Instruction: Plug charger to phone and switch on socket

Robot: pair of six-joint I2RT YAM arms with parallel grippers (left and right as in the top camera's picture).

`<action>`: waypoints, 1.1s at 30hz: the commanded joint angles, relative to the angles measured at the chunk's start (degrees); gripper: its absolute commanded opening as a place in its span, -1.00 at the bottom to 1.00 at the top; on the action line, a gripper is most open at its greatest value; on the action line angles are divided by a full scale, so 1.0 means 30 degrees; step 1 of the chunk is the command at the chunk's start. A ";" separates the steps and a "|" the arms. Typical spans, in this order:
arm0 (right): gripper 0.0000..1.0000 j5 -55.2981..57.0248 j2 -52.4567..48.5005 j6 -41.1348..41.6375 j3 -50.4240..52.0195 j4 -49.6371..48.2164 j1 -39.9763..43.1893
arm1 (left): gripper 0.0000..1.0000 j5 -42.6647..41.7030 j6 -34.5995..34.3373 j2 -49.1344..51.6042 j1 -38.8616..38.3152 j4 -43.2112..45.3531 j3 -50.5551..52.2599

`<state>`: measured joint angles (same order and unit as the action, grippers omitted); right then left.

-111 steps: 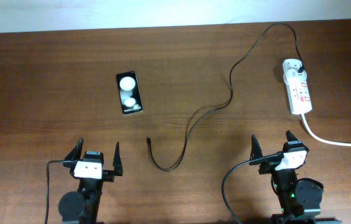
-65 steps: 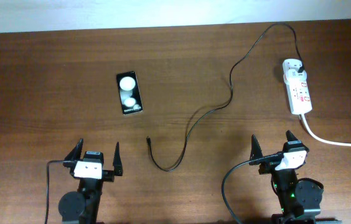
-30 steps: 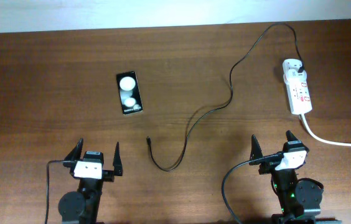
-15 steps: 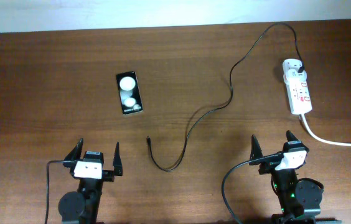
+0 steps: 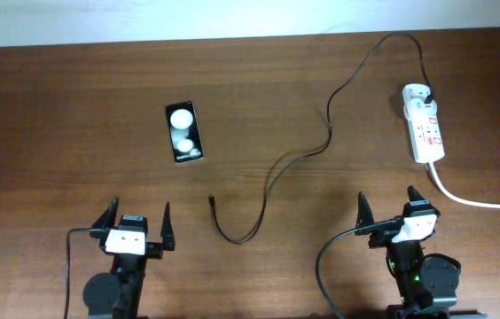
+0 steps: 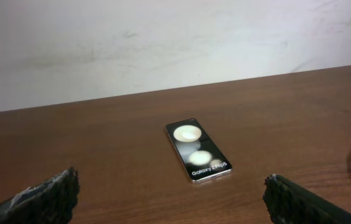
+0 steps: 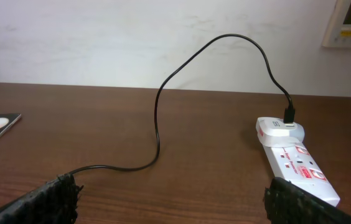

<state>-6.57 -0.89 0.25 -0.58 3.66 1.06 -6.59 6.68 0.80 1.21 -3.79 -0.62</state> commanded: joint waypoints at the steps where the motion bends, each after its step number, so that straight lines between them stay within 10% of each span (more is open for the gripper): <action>1: 0.97 -0.0109 0.0175 0.0204 0.0087 0.0124 -0.0117 | 0.98 0.0146 0.0248 -0.0146 0.0007 -0.0124 0.0036; 33: 0.97 -0.0117 0.0175 0.0204 0.0087 0.0124 -0.0117 | 0.98 0.0138 0.0240 -0.0146 0.0007 0.0219 0.0036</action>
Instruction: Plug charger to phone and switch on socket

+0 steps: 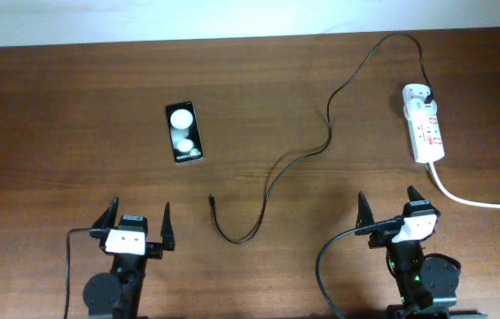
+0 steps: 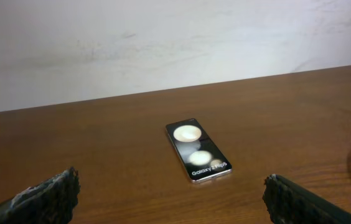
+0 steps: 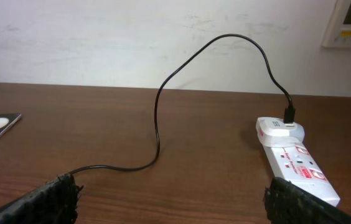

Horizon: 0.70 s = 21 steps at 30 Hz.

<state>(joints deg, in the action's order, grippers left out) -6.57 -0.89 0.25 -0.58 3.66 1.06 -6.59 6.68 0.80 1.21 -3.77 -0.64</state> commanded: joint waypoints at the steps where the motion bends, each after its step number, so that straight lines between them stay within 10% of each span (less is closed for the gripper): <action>1: 0.97 -0.0109 0.0175 0.0204 0.0087 0.0124 -0.0117 | 0.98 0.0044 0.0240 -0.0146 0.0007 0.0619 0.0036; 9: 0.97 -0.0109 0.0175 0.0204 0.0087 0.0124 -0.0117 | 0.98 -0.2040 0.0146 -0.0146 0.0007 0.4371 -0.0787; 21: 0.97 -0.0109 0.0175 0.0204 0.0087 0.0124 -0.0117 | 0.98 -0.3789 -0.0408 0.7424 0.0022 -0.3665 -1.4564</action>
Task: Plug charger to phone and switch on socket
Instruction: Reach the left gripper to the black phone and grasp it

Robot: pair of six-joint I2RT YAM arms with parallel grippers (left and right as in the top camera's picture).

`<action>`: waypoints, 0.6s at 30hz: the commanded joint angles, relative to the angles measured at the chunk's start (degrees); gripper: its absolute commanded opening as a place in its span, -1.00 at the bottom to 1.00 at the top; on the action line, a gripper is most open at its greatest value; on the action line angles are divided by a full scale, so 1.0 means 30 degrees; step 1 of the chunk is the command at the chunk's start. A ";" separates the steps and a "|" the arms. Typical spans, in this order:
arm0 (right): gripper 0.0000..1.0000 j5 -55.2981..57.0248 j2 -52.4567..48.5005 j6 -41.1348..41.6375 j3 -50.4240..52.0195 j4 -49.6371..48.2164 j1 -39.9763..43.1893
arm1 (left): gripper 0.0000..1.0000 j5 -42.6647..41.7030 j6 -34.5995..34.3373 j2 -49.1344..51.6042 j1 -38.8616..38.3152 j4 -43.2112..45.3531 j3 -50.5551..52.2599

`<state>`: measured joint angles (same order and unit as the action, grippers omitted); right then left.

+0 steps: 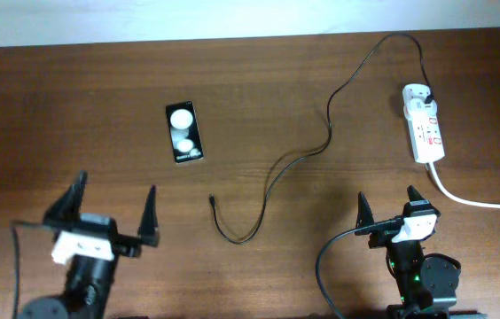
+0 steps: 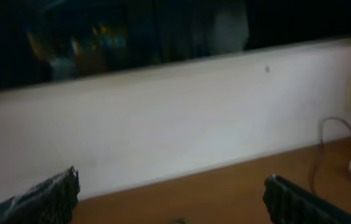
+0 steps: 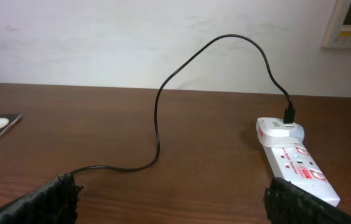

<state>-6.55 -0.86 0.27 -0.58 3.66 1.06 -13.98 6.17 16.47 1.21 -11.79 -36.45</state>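
A black phone (image 1: 184, 132) lies face up left of centre in the overhead view; its corner shows at the right wrist view's left edge. The black charger cable (image 1: 308, 152) runs from the white socket strip (image 1: 425, 123) at the right to a loose plug end (image 1: 212, 202) near the middle. My left gripper (image 1: 113, 206) is open, raised and tilted, below-left of the phone; its blurred view shows mostly wall. My right gripper (image 1: 387, 206) stands open near the front edge, empty, with the cable (image 3: 157, 124) and strip (image 3: 297, 163) ahead.
A white mains lead (image 1: 472, 199) leaves the strip toward the right edge. A white wall (image 2: 163, 124) borders the table's far side, with a wall panel at the upper right.
My left arm has lifted and shifted to the left; its camera, which showed the phone on the table, now points higher at the wall and is blurred. The right arm, phone and cable have not moved.
At both earlier moments both grippers rested open near the front edge, the phone lay ahead of the left one and the cable's end lay loose mid-table. Now only the left arm has risen and moved left.
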 commanded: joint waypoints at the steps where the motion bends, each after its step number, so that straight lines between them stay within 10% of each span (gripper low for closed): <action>1: 0.97 -0.0117 0.0168 0.0197 0.0087 0.0117 -0.0117 | 0.98 -0.1668 -0.0240 0.4167 0.0022 -0.2608 -0.4823; 7: 0.97 -0.0117 0.0168 0.0197 0.0087 0.0124 -0.0117 | 0.98 -0.1807 -0.0240 1.3223 0.0022 -1.0455 -1.2866; 18: 0.97 -0.0117 0.0168 0.0197 0.0087 0.0124 -0.0117 | 0.98 -0.2565 -0.0233 1.8884 0.0022 -1.2386 -1.2976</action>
<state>-6.57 -0.80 0.25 -0.58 3.66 1.06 -20.71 5.98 70.96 1.21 -48.75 -74.70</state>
